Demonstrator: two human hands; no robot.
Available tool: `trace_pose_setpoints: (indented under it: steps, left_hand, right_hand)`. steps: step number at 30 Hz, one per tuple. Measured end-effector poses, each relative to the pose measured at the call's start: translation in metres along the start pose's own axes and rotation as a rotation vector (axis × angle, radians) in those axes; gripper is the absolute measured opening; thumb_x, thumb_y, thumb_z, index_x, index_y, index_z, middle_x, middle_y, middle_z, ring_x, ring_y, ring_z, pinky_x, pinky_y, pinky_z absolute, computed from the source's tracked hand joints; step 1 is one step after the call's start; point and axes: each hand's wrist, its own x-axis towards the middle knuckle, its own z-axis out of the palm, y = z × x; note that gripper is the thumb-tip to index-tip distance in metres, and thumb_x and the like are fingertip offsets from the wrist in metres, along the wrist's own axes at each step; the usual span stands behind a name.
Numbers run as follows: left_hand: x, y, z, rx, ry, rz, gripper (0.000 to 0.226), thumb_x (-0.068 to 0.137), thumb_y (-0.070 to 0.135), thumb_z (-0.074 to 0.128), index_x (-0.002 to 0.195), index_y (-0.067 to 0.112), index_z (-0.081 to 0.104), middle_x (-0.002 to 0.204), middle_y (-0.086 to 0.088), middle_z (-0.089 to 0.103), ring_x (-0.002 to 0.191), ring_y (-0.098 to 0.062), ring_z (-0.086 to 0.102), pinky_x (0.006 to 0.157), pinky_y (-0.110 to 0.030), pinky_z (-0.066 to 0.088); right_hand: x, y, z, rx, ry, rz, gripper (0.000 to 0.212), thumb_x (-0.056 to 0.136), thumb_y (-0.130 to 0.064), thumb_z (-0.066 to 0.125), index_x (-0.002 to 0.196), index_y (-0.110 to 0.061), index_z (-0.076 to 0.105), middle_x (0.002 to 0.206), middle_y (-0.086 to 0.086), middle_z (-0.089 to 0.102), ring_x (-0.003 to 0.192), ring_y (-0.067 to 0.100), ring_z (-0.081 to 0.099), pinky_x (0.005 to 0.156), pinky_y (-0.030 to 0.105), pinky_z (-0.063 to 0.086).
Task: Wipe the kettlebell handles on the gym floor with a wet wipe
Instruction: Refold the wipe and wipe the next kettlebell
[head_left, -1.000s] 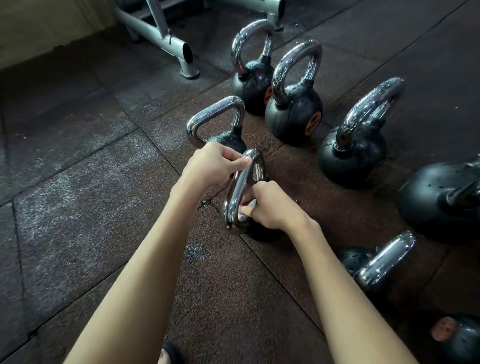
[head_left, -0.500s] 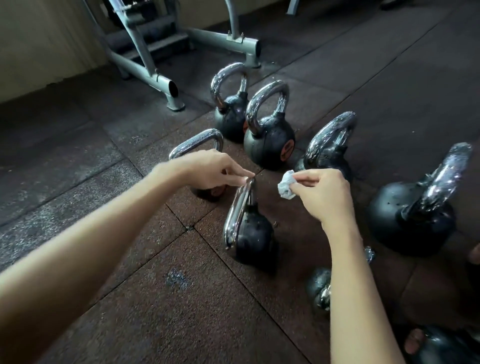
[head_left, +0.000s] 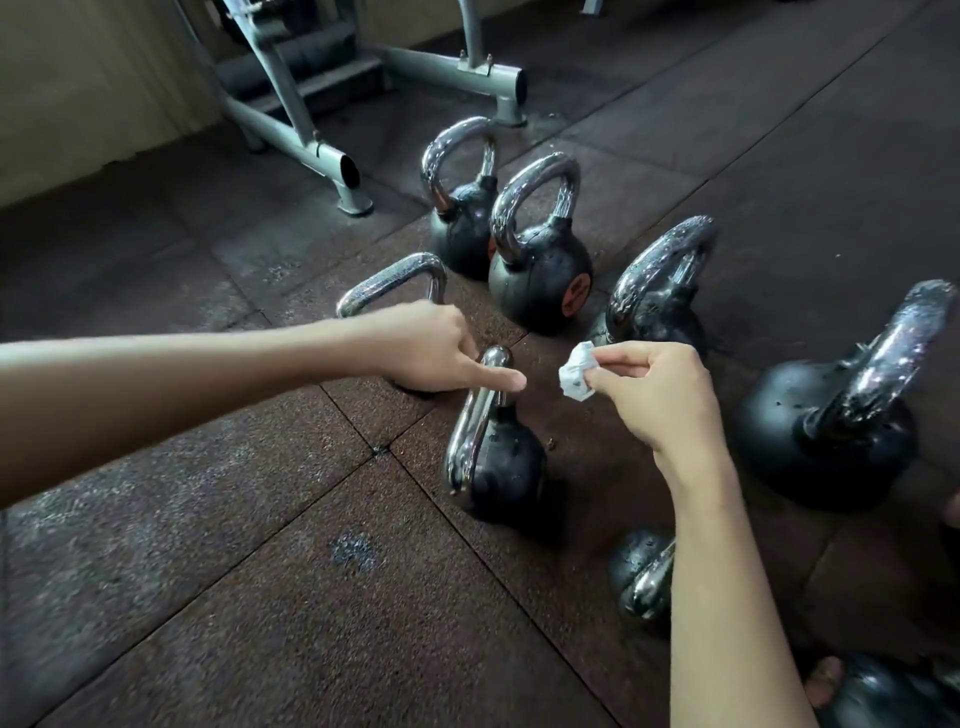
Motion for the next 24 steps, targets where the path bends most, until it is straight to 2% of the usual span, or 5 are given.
trace_pose_setpoints:
  steps: [7, 11, 13, 16, 24]
  left_hand:
    - [0.001, 0.029, 0.044, -0.243, 0.118, -0.233, 0.055, 0.057, 0.063, 0.091, 0.072, 0.015, 0.069, 0.067, 0.007, 0.07, 0.064, -0.013, 0.066, 0.061, -0.029, 0.057]
    - [-0.003, 0.021, 0.039, -0.281, 0.084, -0.207, 0.05, 0.057, 0.056, 0.093, 0.085, 0.018, 0.076, 0.066, 0.011, 0.063, 0.062, -0.01, 0.056, 0.057, -0.026, 0.045]
    - [-0.003, 0.02, 0.035, -0.217, 0.079, -0.182, 0.058, 0.058, 0.053, 0.094, 0.103, 0.019, 0.078, 0.09, 0.008, 0.074, 0.085, -0.014, 0.067, 0.078, -0.033, 0.055]
    - [0.0, 0.021, 0.03, -0.09, 0.09, -0.145, 0.08, 0.063, 0.046, 0.093, 0.136, 0.024, 0.067, 0.127, 0.01, 0.072, 0.12, -0.016, 0.063, 0.107, -0.042, 0.04]
    - [-0.002, 0.012, 0.023, -0.038, 0.023, -0.084, 0.084, 0.063, 0.058, 0.09, 0.138, 0.031, 0.065, 0.134, 0.016, 0.067, 0.126, -0.015, 0.058, 0.104, -0.043, 0.032]
  right_hand:
    - [0.005, -0.001, 0.002, -0.01, -0.028, -0.021, 0.02, 0.082, -0.014, 0.082, 0.099, -0.024, 0.082, 0.081, -0.012, 0.078, 0.076, -0.008, 0.071, 0.072, 0.01, 0.05]
    - [0.007, 0.0, -0.001, -0.002, -0.024, -0.025, 0.02, 0.082, -0.014, 0.082, 0.098, -0.024, 0.082, 0.08, -0.011, 0.078, 0.076, -0.007, 0.071, 0.072, 0.011, 0.05]
    - [0.007, 0.003, -0.001, 0.012, -0.024, -0.009, 0.019, 0.082, -0.013, 0.082, 0.097, -0.025, 0.083, 0.079, -0.011, 0.078, 0.075, -0.006, 0.072, 0.073, 0.014, 0.052]
    - [0.007, 0.006, 0.001, 0.01, -0.039, 0.014, 0.018, 0.081, -0.014, 0.083, 0.096, -0.024, 0.083, 0.08, -0.011, 0.078, 0.078, -0.003, 0.072, 0.073, 0.016, 0.052]
    - [0.009, 0.001, 0.004, 0.034, -0.019, 0.018, 0.017, 0.082, -0.014, 0.083, 0.094, -0.026, 0.082, 0.078, -0.014, 0.076, 0.073, -0.01, 0.069, 0.069, 0.012, 0.047]
